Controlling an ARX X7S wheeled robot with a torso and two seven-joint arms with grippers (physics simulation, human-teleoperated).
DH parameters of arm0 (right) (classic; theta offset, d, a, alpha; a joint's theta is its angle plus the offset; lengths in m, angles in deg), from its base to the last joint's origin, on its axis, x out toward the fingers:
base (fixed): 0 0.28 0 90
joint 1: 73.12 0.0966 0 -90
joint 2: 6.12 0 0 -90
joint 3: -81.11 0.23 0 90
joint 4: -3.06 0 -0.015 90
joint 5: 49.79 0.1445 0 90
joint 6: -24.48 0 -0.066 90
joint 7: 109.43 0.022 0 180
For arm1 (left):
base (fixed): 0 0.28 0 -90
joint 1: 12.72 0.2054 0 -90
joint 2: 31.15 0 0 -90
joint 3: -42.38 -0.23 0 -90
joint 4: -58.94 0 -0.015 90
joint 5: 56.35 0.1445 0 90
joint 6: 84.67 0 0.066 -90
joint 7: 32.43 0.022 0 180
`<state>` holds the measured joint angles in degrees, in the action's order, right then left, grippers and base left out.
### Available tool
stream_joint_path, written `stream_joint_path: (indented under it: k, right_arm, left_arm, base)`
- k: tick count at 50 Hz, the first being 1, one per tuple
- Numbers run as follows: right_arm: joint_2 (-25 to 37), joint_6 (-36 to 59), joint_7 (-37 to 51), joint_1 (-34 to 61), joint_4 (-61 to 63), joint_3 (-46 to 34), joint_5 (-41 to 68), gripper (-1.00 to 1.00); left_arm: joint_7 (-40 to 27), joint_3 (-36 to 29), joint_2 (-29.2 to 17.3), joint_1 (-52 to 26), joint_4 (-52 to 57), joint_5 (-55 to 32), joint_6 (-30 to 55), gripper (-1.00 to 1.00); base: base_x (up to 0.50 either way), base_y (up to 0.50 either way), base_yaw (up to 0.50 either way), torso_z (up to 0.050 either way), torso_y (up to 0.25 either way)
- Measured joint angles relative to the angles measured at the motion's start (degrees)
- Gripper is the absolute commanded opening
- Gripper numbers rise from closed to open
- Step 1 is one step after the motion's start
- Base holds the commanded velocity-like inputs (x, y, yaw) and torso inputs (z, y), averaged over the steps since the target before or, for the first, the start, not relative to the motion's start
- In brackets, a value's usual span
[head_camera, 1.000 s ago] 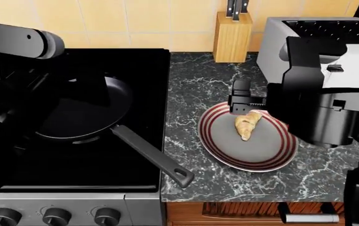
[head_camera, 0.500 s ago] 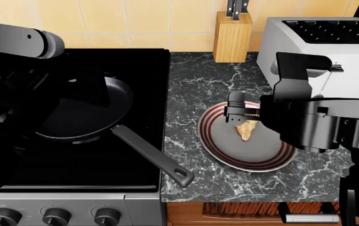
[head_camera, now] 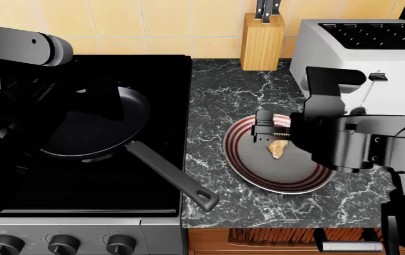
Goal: Pick the croissant and place it on the pan. Then turn on the stove to warm the croissant.
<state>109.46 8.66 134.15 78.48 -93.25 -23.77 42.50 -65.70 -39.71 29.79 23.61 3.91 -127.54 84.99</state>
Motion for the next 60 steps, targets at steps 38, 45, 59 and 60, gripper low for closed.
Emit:
stream_joint_path:
  k: [38,45,59,60]
  right_arm:
    - [-0.63,-3.53,-9.31,1.05,-6.70,-5.66,-8.63,1.00]
    - [-0.64,-3.73,-9.68,0.98,-7.13,-6.07,-8.87,1.00]
    - [-0.73,-4.48,-11.12,1.17,-8.30,-7.25,-10.10,1.00]
    - [-0.75,-4.54,-11.25,1.20,-8.41,-7.35,-10.21,1.00]
  left_arm:
    - [-0.70,-1.27,-1.25,0.50,-0.36,-1.01,-2.87,1.00]
    - [-0.30,-1.40,-1.39,0.80,-0.28,-0.79,-3.87,1.00]
    - [-0.17,-2.59,-2.23,0.73,0.05,-0.01,-4.63,1.00]
    - [-0.16,-2.68,-2.29,0.72,0.08,0.05,-4.67,1.00]
  base:
    - [0.00,0.00,0.00,0.000,0.000]
    - [0.00,0.00,0.00,0.000,0.000]
    - [0.00,0.00,0.00,0.000,0.000]
    - [0.00,0.00,0.00,0.000,0.000]
